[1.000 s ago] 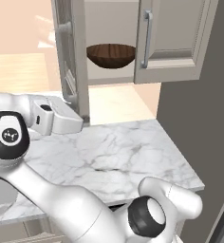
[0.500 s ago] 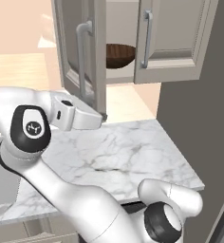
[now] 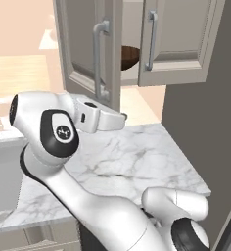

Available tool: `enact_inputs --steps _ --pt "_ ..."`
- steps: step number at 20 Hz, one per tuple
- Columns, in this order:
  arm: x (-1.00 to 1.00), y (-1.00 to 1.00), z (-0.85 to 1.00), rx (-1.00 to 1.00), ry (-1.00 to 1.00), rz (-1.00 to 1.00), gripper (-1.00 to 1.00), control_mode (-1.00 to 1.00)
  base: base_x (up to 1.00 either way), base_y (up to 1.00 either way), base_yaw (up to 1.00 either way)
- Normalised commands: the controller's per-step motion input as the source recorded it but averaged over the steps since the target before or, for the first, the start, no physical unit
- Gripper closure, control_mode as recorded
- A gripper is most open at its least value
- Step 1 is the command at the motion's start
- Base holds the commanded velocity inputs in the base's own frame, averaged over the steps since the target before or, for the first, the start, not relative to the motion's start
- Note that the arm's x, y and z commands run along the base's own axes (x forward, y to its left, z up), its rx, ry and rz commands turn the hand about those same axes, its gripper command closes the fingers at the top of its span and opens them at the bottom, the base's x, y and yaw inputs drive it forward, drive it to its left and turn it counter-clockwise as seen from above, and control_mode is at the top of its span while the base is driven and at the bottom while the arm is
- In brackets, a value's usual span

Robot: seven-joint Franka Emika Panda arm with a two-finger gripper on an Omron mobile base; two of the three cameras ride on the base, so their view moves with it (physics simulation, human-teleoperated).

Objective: Pick the mug and place it in the sink. Pick the bowl and place it in the open cabinet and then close the cabinet.

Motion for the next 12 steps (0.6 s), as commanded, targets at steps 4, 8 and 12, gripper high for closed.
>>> enact_inputs --steps 4,8,12 --pt "0.01 -0.25 0.03 -0.08 0.0 0.1 -1.0 -1.0 0.0 0.0 0.0" --pt "0.13 -0.15 0.03 -0.11 -0.02 0.11 -1.0 -1.0 0.0 0.0 0.0" --pt "0.3 -0.06 0.02 -0.12 -0.02 0.12 -1.0 -1.0 0.0 0.0 0.0"
